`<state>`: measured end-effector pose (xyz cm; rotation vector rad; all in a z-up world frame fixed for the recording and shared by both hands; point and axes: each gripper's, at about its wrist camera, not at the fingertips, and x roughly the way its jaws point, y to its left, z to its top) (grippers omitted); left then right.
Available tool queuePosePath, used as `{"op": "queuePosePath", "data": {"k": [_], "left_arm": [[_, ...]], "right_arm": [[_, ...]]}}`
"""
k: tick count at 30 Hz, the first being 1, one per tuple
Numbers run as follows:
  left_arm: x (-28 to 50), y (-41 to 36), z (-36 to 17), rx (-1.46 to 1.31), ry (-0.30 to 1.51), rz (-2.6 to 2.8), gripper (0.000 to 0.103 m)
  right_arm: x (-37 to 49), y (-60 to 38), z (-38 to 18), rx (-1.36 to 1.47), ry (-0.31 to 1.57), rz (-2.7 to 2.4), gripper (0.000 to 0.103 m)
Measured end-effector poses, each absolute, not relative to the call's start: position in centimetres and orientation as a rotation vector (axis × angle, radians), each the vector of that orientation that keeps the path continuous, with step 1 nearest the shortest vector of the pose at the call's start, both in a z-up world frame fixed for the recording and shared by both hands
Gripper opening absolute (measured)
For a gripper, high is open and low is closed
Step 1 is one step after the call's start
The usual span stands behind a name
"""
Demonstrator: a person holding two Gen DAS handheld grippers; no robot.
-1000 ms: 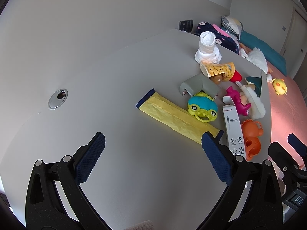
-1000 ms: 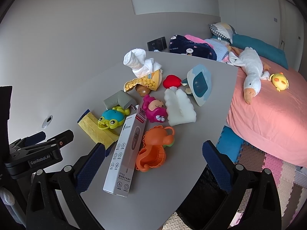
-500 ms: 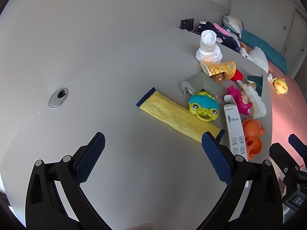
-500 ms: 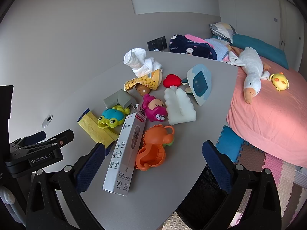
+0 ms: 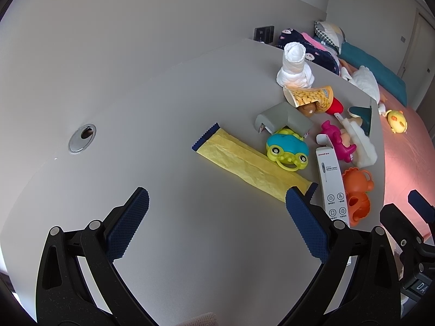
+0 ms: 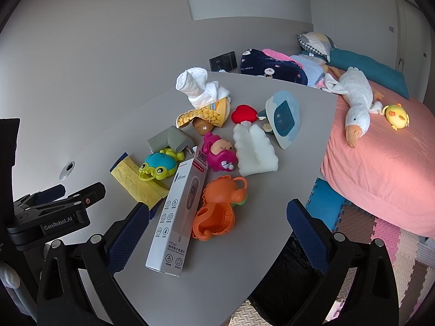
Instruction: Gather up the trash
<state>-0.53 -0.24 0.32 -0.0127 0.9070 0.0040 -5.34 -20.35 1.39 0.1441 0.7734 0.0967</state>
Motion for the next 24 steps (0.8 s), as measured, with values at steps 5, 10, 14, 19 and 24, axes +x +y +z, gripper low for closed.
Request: {"op": "queuePosePath", "data": {"k": [5, 10, 14, 19, 24], "left_arm": [[-0.5, -0.3, 0.3, -0.015, 0.912, -0.001, 0.097], [-0.5, -0.3, 0.3, -0.019, 0.915, 0.002, 0.097], [-0.4, -0.1, 0.2, -0.027, 0.919, 0.0, 0.097], [-0.2, 0.0, -0.2, -0.033, 0.927, -0.007, 0.097], [0.2, -0.1, -0.9, -0.024, 0.942, 0.0, 0.097]], "right_arm": [[-5.3, -20.3, 1.4, 0.144, 0.774, 0.096, 0.1], [-5.3, -20.3, 1.4, 0.143, 0.774, 0.096, 0.1], [-5.3, -20.4, 1.3, 0.143, 0.776, 0.097, 0.1], [-5.1, -20.6, 0.8, 0.148, 0.785, 0.105, 0.1], [-4.7, -21.2, 0.3, 0.154, 0.787, 0.124, 0.1]]}}
